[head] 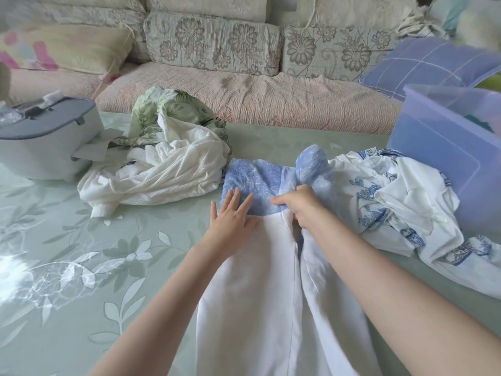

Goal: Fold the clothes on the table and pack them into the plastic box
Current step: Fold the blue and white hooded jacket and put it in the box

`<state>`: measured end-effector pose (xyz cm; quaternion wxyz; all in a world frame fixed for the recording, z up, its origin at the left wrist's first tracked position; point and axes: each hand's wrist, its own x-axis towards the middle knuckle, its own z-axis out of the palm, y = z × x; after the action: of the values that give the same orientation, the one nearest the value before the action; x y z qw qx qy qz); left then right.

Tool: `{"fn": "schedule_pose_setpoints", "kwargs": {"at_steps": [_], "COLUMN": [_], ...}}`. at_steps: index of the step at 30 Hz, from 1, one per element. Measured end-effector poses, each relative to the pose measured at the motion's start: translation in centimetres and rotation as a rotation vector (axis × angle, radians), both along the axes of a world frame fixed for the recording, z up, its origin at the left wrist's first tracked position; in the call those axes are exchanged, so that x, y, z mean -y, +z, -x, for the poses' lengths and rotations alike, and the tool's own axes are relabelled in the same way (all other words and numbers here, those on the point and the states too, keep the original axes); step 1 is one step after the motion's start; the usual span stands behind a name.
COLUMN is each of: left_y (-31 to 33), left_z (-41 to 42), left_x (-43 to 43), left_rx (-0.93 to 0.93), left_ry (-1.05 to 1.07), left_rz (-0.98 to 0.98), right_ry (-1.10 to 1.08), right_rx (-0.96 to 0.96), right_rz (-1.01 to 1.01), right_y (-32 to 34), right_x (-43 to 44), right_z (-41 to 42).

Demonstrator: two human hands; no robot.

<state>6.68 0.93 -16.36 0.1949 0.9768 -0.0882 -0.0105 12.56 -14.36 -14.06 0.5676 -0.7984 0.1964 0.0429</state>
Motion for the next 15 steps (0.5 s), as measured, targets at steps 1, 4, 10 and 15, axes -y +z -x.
{"fn": "schedule_pose_setpoints", "kwargs": {"at_steps": [1,4,10,15], "left_y": [0.3,1.3,1.8,0.2], "left_z": [-0.2,-1.0,-1.1,-0.4], "left_x": [-0.2,-1.4,-2.4,-0.7], "left_rx": [0.019,0.114,0.237,0.115], "left_ry": [0.008,0.062,0.156,-0.009], "left_rz": [0.019,0.099,0.256,0.028], "right_ry": [0.034,0.15,0.191,0.06], "right_rx": [0.059,0.28,0.175,0.194], "right_rz": [0.021,-0.025,0.059,0.191], "right_y": [0.2,1.4,-0.2,-1.0], "right_x": [-0.2,-1.7,-1.5,-0.4], "right_z": [-0.1,0.1,-0.4,-0.3]}}
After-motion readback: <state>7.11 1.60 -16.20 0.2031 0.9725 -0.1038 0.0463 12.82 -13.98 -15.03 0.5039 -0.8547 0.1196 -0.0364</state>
